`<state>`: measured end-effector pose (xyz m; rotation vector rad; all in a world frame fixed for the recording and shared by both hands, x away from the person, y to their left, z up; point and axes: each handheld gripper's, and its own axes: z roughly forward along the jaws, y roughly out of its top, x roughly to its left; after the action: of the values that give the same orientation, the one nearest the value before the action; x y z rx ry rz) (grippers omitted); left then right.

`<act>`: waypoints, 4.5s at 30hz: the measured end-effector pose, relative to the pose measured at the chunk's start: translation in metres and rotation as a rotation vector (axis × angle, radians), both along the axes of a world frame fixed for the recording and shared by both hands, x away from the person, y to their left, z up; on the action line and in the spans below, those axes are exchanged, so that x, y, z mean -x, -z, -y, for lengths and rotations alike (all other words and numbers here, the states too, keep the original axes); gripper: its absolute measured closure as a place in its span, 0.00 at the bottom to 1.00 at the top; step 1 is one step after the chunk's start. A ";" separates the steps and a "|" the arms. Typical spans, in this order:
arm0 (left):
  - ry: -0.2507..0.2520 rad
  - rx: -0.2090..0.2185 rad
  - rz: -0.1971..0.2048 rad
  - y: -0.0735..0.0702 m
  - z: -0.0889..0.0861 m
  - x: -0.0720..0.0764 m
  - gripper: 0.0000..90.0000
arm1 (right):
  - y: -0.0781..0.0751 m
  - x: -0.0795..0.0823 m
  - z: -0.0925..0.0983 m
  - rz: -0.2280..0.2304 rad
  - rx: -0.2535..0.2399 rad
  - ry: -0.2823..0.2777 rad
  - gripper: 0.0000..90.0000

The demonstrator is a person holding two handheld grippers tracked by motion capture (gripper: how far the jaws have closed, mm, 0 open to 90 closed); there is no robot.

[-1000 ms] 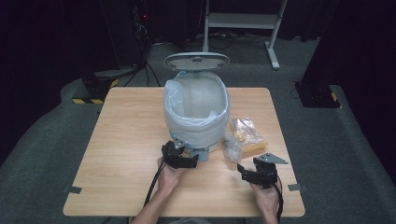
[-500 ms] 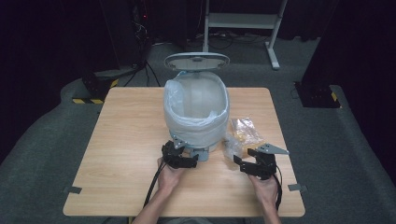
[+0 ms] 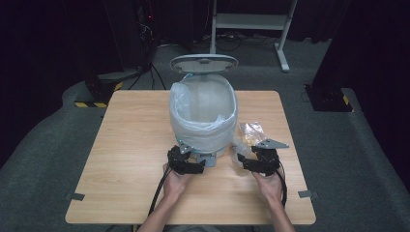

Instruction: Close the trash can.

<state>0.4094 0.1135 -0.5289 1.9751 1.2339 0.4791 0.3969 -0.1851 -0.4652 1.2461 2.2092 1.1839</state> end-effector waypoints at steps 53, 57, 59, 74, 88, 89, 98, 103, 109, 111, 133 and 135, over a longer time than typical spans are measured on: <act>0.002 0.025 -0.015 0.000 -0.002 -0.001 0.05 | 0.003 -0.018 0.003 -0.034 0.034 -0.058 0.99; 0.001 0.022 -0.011 0.000 -0.002 -0.001 0.05 | -0.003 -0.015 0.005 -0.018 0.028 -0.059 0.99; 0.000 0.023 -0.011 0.000 -0.002 -0.001 0.05 | -0.006 -0.013 0.007 -0.012 0.023 -0.059 0.99; 0.003 0.031 -0.019 0.000 -0.002 -0.001 0.06 | -0.013 -0.008 0.018 -0.001 0.012 -0.047 0.99; 0.001 0.032 -0.021 0.000 -0.003 -0.001 0.06 | -0.022 -0.002 0.029 0.015 -0.010 -0.033 0.99; 0.000 0.035 -0.024 0.000 -0.002 -0.001 0.06 | -0.024 -0.002 0.029 0.018 -0.010 -0.035 0.99; 0.000 0.035 -0.023 0.000 -0.003 -0.001 0.06 | -0.027 0.000 0.029 0.023 -0.011 -0.038 0.99; 0.000 0.036 -0.025 0.000 -0.003 -0.001 0.06 | -0.033 0.002 0.030 0.034 -0.022 -0.041 1.00; 0.000 0.038 -0.026 0.000 -0.003 -0.001 0.06 | -0.036 0.004 0.029 0.046 0.006 -0.035 0.99; -0.001 0.039 -0.025 0.000 -0.002 -0.001 0.06 | -0.037 0.003 0.030 0.045 -0.008 -0.037 1.00; -0.001 0.041 -0.027 0.000 -0.003 -0.001 0.06 | -0.060 0.012 0.033 0.083 -0.035 -0.067 0.99; -0.001 0.041 -0.027 0.000 -0.003 -0.001 0.06 | -0.063 0.013 0.034 0.086 -0.047 -0.071 0.99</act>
<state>0.4109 0.1160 -0.5293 1.9526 1.2511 0.4258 0.3844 -0.2191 -0.4017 1.1202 2.1914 1.2983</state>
